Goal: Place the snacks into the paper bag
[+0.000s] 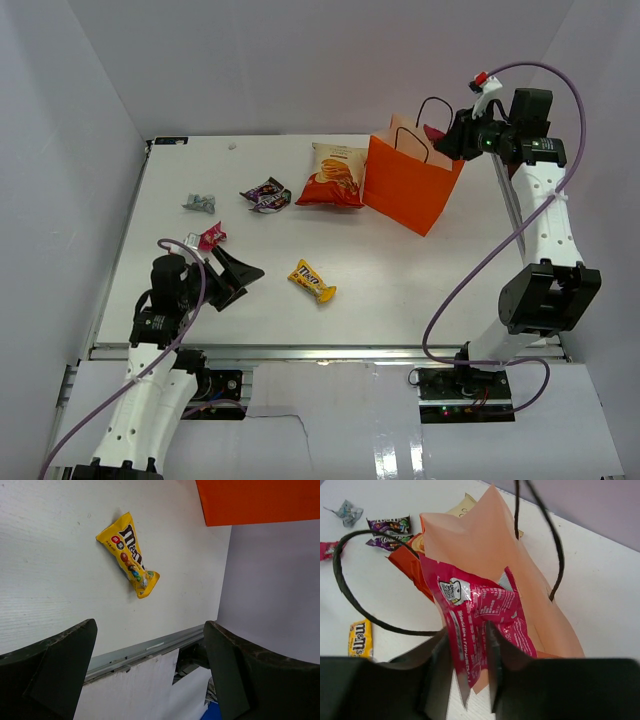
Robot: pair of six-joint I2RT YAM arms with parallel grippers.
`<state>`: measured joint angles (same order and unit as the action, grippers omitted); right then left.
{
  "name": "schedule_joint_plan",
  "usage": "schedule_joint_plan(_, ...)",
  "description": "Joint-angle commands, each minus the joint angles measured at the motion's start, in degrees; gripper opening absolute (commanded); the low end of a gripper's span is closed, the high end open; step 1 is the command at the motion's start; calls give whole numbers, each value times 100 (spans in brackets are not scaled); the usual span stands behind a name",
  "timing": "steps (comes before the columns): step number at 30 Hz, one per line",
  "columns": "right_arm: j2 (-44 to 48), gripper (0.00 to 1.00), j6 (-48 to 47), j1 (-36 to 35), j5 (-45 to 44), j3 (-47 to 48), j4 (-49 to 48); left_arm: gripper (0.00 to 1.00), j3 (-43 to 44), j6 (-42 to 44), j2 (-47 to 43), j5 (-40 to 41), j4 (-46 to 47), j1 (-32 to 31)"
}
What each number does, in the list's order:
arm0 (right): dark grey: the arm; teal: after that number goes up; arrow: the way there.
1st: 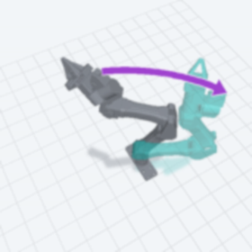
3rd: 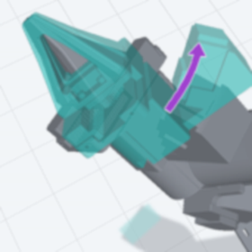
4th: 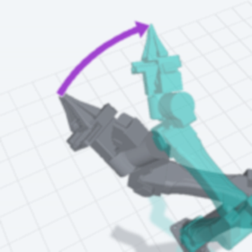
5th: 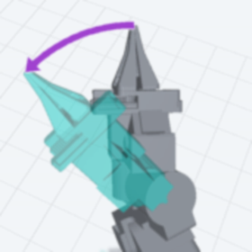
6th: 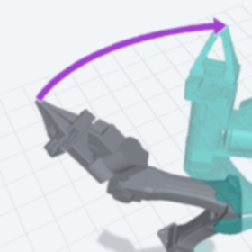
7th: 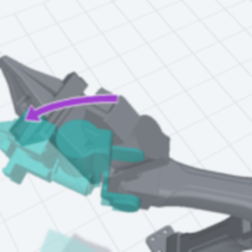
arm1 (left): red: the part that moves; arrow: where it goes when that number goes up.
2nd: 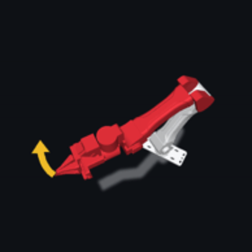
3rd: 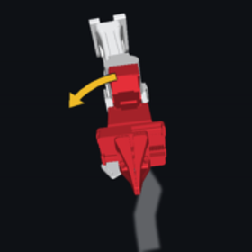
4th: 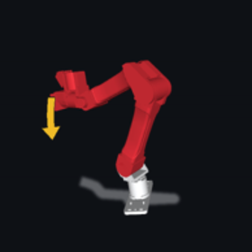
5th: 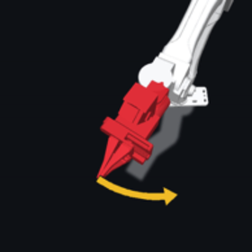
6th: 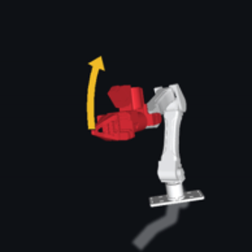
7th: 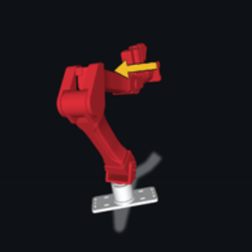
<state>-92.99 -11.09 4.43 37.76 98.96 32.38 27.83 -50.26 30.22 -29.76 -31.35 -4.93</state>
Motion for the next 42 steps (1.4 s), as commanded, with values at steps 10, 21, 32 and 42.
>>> schedule_joint_plan(10, 333, 63, 116, -38, 74, 282, -118, 98, 29, -607, 836, 725, 138, -675)
schedule_joint_plan(21, 1923, 72, -1113, 663, 284, -1383, 936, 98, 985, -2127, 3076, 3264, 50, -3004)
schedule_joint_plan(32, 3296, 72, -2029, 1236, 478, -3040, 1490, 89, 1971, -3218, 5598, 3582, 815, -3471)
schedule_joint_plan(42, 3235, 72, -1835, 1245, 891, -3119, 1473, 52, 2314, -2999, 6250, 3697, 1184, -3480)
